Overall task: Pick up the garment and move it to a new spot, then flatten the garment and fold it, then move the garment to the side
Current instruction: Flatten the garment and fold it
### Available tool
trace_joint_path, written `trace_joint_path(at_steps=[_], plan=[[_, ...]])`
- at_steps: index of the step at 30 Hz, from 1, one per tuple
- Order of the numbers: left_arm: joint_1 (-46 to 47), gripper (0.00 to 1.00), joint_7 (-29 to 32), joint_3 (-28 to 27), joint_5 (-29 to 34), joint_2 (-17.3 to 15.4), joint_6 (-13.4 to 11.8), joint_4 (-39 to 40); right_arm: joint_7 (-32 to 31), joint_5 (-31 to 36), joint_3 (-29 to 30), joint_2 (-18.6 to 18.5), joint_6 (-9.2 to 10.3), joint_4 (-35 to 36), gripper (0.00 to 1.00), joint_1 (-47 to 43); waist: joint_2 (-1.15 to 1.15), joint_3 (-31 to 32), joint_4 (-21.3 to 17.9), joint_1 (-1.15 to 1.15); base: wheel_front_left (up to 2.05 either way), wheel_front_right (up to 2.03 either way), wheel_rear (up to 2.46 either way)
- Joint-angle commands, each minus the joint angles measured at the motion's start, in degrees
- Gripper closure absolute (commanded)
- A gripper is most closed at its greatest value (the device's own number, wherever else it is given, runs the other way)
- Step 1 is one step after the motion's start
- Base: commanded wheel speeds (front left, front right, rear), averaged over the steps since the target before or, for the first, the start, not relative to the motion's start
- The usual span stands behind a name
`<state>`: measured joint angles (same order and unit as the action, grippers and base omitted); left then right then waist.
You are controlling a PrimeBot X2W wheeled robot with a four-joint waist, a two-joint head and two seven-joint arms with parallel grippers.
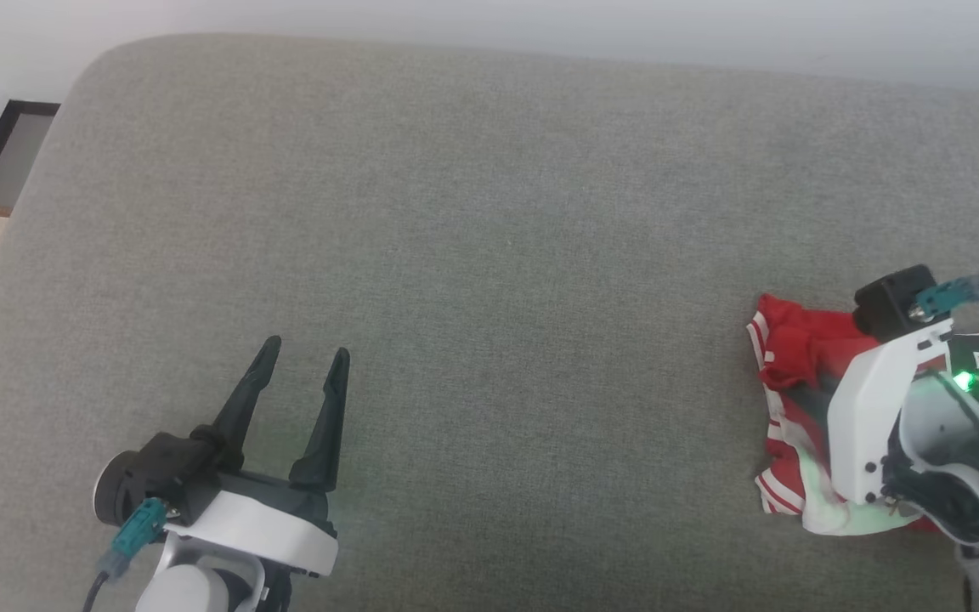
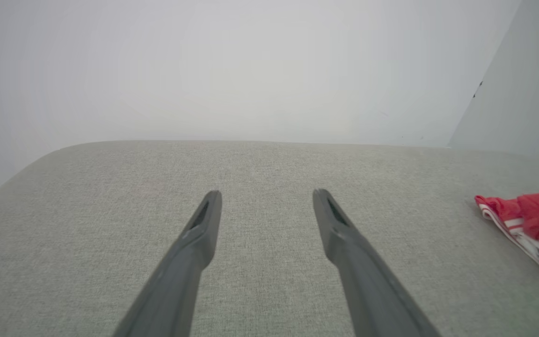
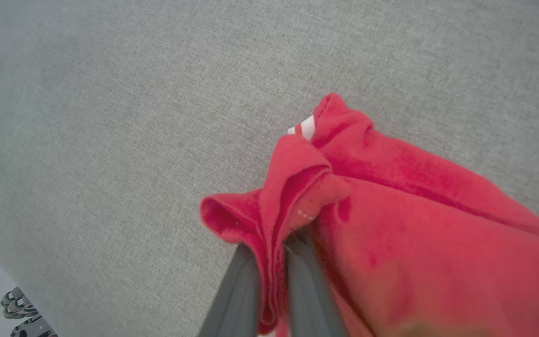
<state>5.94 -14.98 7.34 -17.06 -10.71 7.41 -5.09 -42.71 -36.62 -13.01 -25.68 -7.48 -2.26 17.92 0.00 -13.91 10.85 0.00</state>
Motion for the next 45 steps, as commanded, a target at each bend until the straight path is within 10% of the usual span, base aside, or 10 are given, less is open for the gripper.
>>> trace_joint_path(at_steps=[1,3,5,6,7,33,45], plan=[[0.28,0.00,-0.27,-0.10,-0.12,0.14,0.09,-0.20,1.20,0.35,-0.61,0.01,-0.01,-0.80,1.00,0.19,0.00,0.23,-0.22,0.00,0.00,0.00,0.00],[0.10,0.00,-0.27,-0.33,-0.19,0.25,0.09,-0.50,2.46,0.15,-1.60,0.06,-0.01,-1.87,0.92,0.21,0.00,0.56,-0.61,0.00,0.00,0.00,0.00],[-0.22,0.00,-0.27,-0.58,-0.14,0.14,0.09,-0.73,3.93,-0.46,-1.90,0.40,-0.01,-2.64,0.52,0.47,0.00,0.99,-1.18,0.00,0.00,0.00,0.00],[-0.37,0.00,-0.27,-0.76,-0.22,0.01,0.09,-0.79,4.70,-0.74,-2.03,0.41,-0.01,-2.79,0.09,0.72,0.00,1.19,-1.50,0.00,0.00,0.00,0.00],[-0.48,0.00,-0.27,-0.99,-0.30,-0.15,0.09,-0.88,5.47,-0.95,-2.01,0.45,-0.01,-2.80,0.00,0.98,0.00,1.38,-1.89,0.00,0.00,0.00,0.00],[-6.32,0.00,-0.27,-5.15,-3.85,-0.81,0.09,-5.46,55.14,-2.88,-5.26,-1.83,-0.01,-22.57,0.00,0.53,0.00,11.30,-11.22,0.00,0.00,0.00,0.00],[-11.92,0.00,-0.27,-5.50,-3.43,-1.76,0.10,-1.82,57.92,3.84,4.24,3.22,-0.01,-15.57,0.00,-10.51,0.00,13.76,-10.70,0.00,0.00,0.00,0.00]])
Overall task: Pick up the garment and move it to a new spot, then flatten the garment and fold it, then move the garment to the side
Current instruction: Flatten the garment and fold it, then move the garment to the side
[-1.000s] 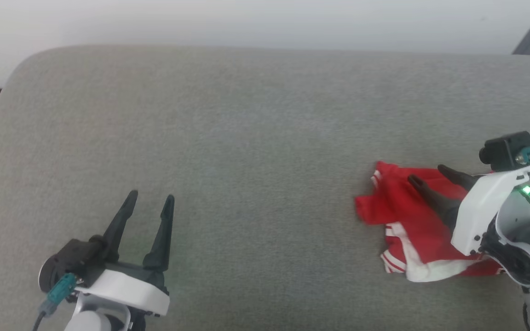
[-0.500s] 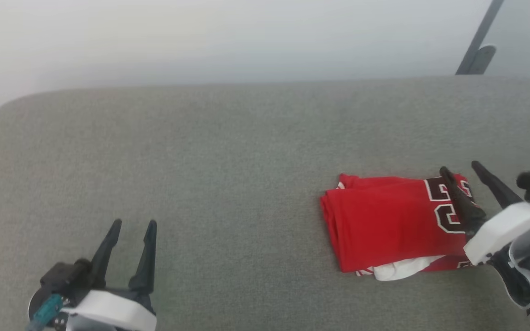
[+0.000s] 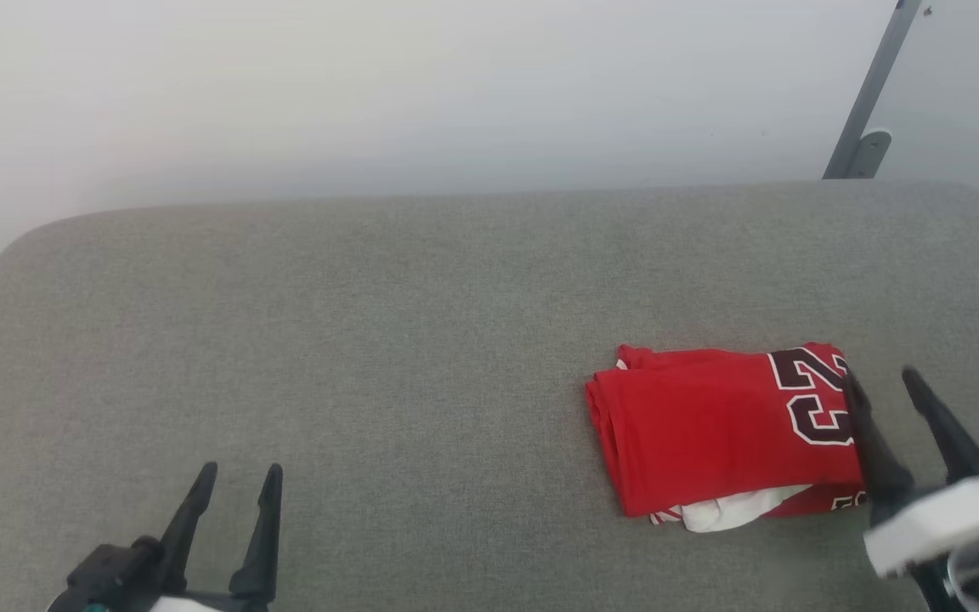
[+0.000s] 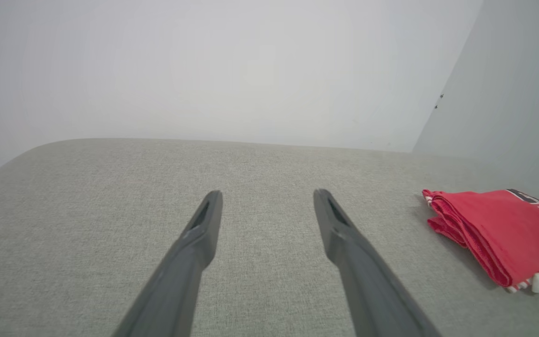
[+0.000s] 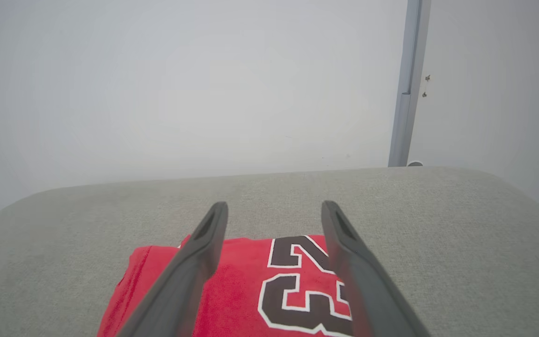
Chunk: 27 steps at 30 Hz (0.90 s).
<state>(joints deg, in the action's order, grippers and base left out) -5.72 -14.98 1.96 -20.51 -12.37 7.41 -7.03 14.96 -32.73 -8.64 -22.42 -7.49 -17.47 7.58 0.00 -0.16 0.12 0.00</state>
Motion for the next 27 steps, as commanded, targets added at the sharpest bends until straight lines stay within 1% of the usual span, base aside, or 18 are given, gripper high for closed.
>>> trace_joint_path(at_steps=[1,7,13,22,24,27], plan=[[-0.78,0.00,-0.27,-0.14,0.10,-0.08,0.09,0.47,0.26,0.57,0.68,0.29,0.01,0.78,0.00,-1.51,0.00,0.09,0.08,0.00,0.00,0.00,0.00],[-3.55,0.00,-0.27,-1.35,1.02,0.56,0.09,2.83,0.28,3.43,4.67,1.77,0.01,6.78,0.00,-8.02,0.00,0.28,0.36,0.00,0.00,0.00,0.00],[-5.73,0.00,-0.27,-2.54,1.61,1.33,0.09,4.55,-0.40,5.32,7.19,3.30,0.01,10.61,0.00,-10.98,0.00,0.28,0.18,0.00,0.00,0.00,0.00],[-4.77,0.00,-0.27,-1.97,1.08,1.14,0.09,5.06,-2.85,6.03,8.22,4.14,0.01,12.81,0.00,-11.68,0.00,-0.43,0.93,0.00,0.00,0.00,0.00],[-4.24,0.00,-0.27,-1.70,1.07,1.14,0.10,5.02,-3.77,6.17,8.23,3.67,0.01,12.93,0.00,-11.11,0.00,-1.03,1.18,0.00,0.00,0.00,0.00],[-2.56,0.00,-0.27,-1.06,1.02,1.15,0.09,5.15,-7.09,7.04,9.37,2.68,0.01,12.60,0.00,-9.46,0.00,-3.10,1.56,0.00,0.00,0.00,0.00]])
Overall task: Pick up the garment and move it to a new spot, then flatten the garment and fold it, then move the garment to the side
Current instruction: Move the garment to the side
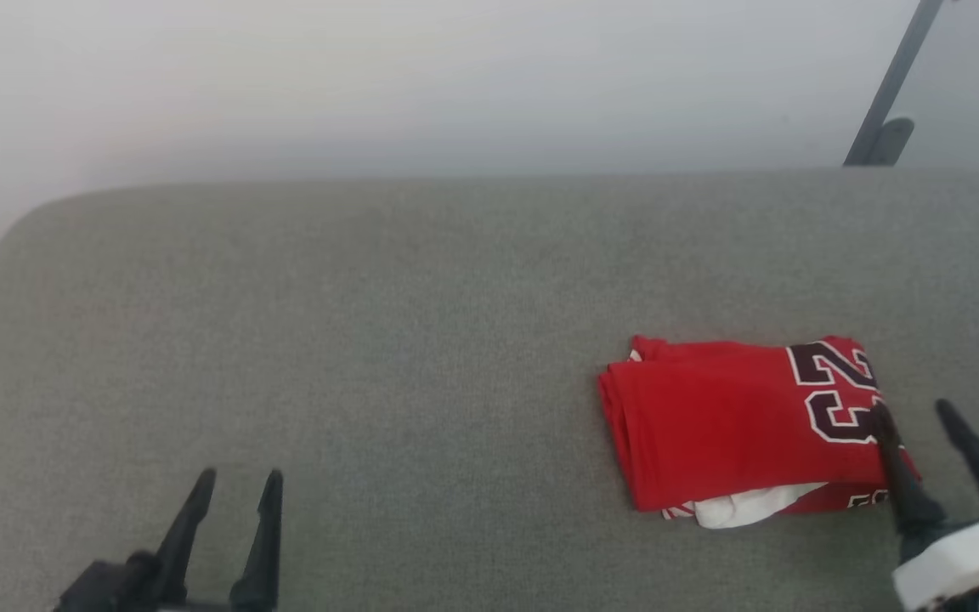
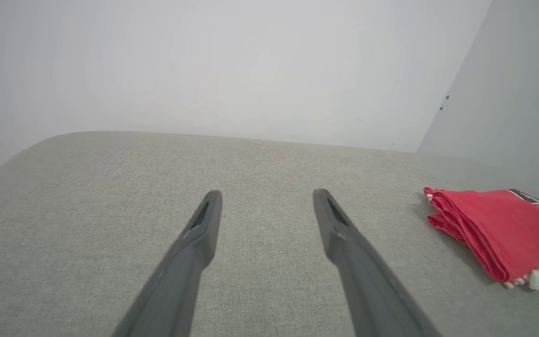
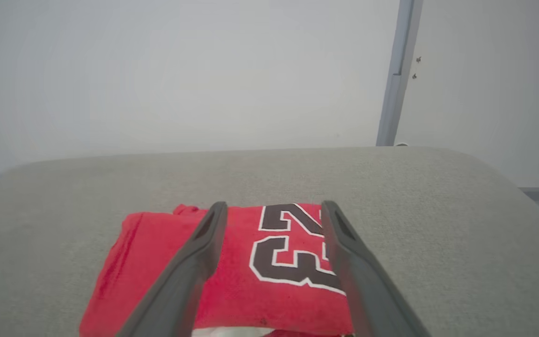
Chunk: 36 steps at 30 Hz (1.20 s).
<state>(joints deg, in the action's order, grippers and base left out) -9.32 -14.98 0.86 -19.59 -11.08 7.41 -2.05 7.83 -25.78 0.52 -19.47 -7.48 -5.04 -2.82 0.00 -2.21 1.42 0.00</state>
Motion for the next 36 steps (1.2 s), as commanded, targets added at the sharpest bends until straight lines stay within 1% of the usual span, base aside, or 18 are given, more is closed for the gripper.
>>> trace_joint_path(at_steps=[1,5,8,11,13,14,18,20,22,26,28,29,30,31,32,36], plan=[[2.01,0.00,-0.27,0.49,0.00,-0.15,0.10,0.18,-1.37,0.31,0.60,-0.59,-0.01,0.34,0.00,1.91,0.00,-1.98,0.37,0.00,0.00,0.00,0.00],[6.05,0.00,-0.27,2.61,-0.13,-0.42,0.09,-0.39,-10.08,0.55,1.55,-3.45,-0.01,0.05,0.00,5.95,0.00,-5.78,0.51,0.00,0.00,0.00,0.00],[9.97,0.00,-0.27,3.86,-0.50,-0.44,0.09,-0.81,-17.00,-0.19,2.08,-6.71,-0.01,0.77,0.00,10.75,0.00,-9.31,0.58,0.00,0.00,0.00,0.00],[13.20,0.00,-0.27,5.38,-0.93,-0.80,0.09,-1.52,-25.56,-1.94,1.78,-9.32,-0.01,0.10,0.00,14.56,0.00,-12.29,0.53,0.00,0.00,0.00,0.00],[15.39,0.00,-0.27,6.03,-0.91,-0.88,0.09,-1.89,-32.67,-3.63,1.53,-10.94,-0.01,-0.56,0.00,16.80,0.00,-13.78,0.62,0.00,0.00,0.00,0.00],[15.39,0.00,-0.27,6.03,-0.91,-0.88,0.09,-1.89,-32.67,-3.63,1.53,-10.94,-0.01,-0.56,0.00,16.80,0.00,-13.78,0.62,0.00,0.00,0.00,0.00],[18.85,0.00,-0.27,6.97,-1.24,-0.79,0.09,-2.56,-47.15,-9.04,0.71,-13.32,-0.01,-1.05,0.00,18.89,0.00,-16.07,1.02,0.00,0.00,0.00,0.00],[20.15,0.00,-0.27,7.18,-1.46,-0.73,0.09,-2.64,-52.31,-10.96,0.80,-13.70,-0.01,-0.75,0.00,19.48,0.00,-17.07,1.14,0.00,0.00,0.00,0.00],[21.23,0.00,-0.27,7.47,-1.45,-0.58,0.09,-2.58,-55.53,-12.08,0.92,-13.42,-0.01,-0.45,0.00,20.09,0.00,-18.11,1.28,0.00,0.00,0.00,0.00],[22.98,0.00,-0.27,7.73,-1.51,-0.55,0.09,-2.25,-59.10,-12.36,0.25,-11.50,-0.01,-1.29,0.00,21.01,0.00,-20.24,1.47,0.00,0.00,0.00,0.00],[23.69,0.00,-0.27,7.72,-1.68,-0.58,0.09,-2.27,-59.90,-12.35,-0.60,-10.45,-0.01,-1.31,0.00,20.91,0.00,-21.25,1.42,0.00,0.00,0.00,0.00],[23.91,0.00,-0.27,7.64,-1.73,-0.73,0.09,-2.30,-59.94,-12.29,-0.91,-10.01,-0.01,-1.20,0.23,20.99,0.00,-21.68,1.29,0.00,0.00,0.00,0.00],[24.11,0.00,-0.27,7.71,-1.91,-0.83,0.09,-2.45,-59.55,-12.13,-1.27,-9.71,-0.01,-0.94,0.69,21.08,0.00,-22.07,1.09,0.00,0.00,0.00,0.00],[24.32,0.00,-0.27,7.70,-2.02,-0.96,0.09,-2.49,-58.71,-11.95,-1.20,-9.52,-0.01,-0.77,0.96,21.23,0.00,-22.43,0.80,0.00,0.00,0.00,0.00],[24.66,0.00,-0.27,7.62,-2.11,-1.14,0.09,-2.41,-57.97,-11.89,-0.82,-9.32,-0.01,-0.88,1.00,21.37,0.00,-22.76,0.43,0.00,0.00,0.00,0.00],[25.07,0.00,-0.27,7.14,-2.33,-2.15,0.09,-1.71,-53.96,-11.16,0.66,-9.55,0.07,-1.06,1.00,22.61,0.00,-23.76,-1.70,0.00,0.00,0.00,0.00]])
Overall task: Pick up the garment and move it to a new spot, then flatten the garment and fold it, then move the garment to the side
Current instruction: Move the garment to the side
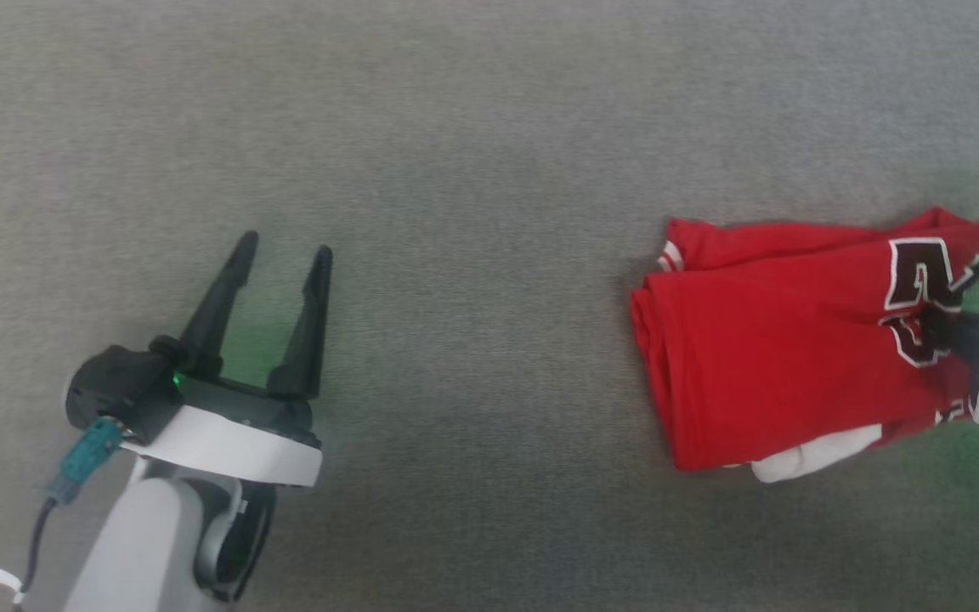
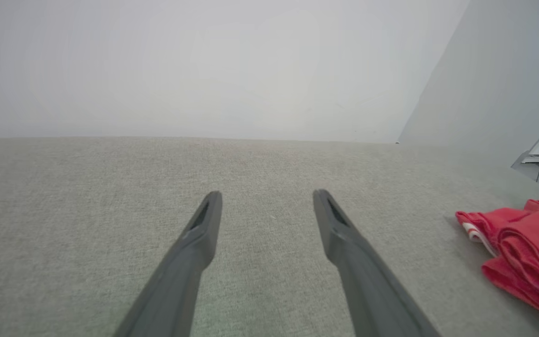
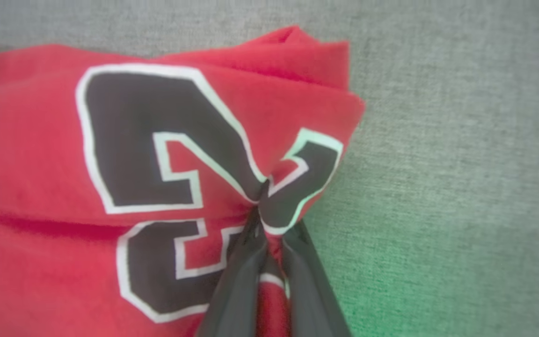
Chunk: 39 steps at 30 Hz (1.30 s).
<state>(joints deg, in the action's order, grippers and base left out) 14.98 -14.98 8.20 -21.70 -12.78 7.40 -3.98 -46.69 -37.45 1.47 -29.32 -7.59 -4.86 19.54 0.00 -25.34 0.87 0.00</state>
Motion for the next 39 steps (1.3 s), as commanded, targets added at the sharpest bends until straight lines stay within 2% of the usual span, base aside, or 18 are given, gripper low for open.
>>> trace_joint_path(at_steps=[1,9,14,21,22,28,38,39], plan=[[0.81,0.00,-0.27,-0.19,-0.10,-0.72,0.10,0.48,1.52,0.64,0.32,0.14,0.23,-1.32,1.00,0.45,0.00,-0.88,-1.85,0.00,0.00,0.00,0.00],[3.60,0.00,-0.27,1.70,0.99,-4.04,0.10,3.42,9.45,2.34,8.37,-1.25,0.15,-3.27,1.00,2.81,0.00,-4.39,-7.81,0.00,0.00,0.00,0.00],[8.25,0.00,-0.26,5.58,2.34,-7.07,0.10,4.44,15.50,4.61,15.56,-2.08,0.14,-7.84,1.00,6.72,0.00,-7.79,-10.64,0.00,0.00,0.00,0.00],[16.84,0.00,-0.27,10.14,2.63,-12.63,0.10,5.55,22.96,10.01,21.60,-3.07,0.15,-16.80,1.00,16.63,0.00,-12.96,-13.07,0.00,0.00,0.00,0.00],[16.84,0.00,-0.27,10.14,2.63,-12.63,0.10,5.55,22.96,10.01,21.60,-3.07,0.15,-16.80,1.00,16.63,0.00,-12.96,-13.07,0.00,0.00,0.00,0.00],[22.40,0.00,-0.27,11.31,1.69,-14.77,0.10,6.39,29.96,15.71,23.54,-3.49,0.14,-26.88,1.00,23.93,0.00,-15.73,-13.67,0.00,0.00,0.00,0.00],[24.04,0.00,-0.20,11.30,1.48,-15.82,0.10,5.93,38.59,20.56,21.09,-2.69,0.14,-39.87,1.00,31.32,0.00,-17.55,-14.37,0.00,0.00,0.00,0.00],[24.00,0.00,-0.20,11.33,1.45,-15.67,0.10,5.77,39.35,20.84,20.75,-2.62,0.14,-40.99,0.85,31.65,0.00,-17.43,-14.32,0.00,0.00,0.00,0.00]])
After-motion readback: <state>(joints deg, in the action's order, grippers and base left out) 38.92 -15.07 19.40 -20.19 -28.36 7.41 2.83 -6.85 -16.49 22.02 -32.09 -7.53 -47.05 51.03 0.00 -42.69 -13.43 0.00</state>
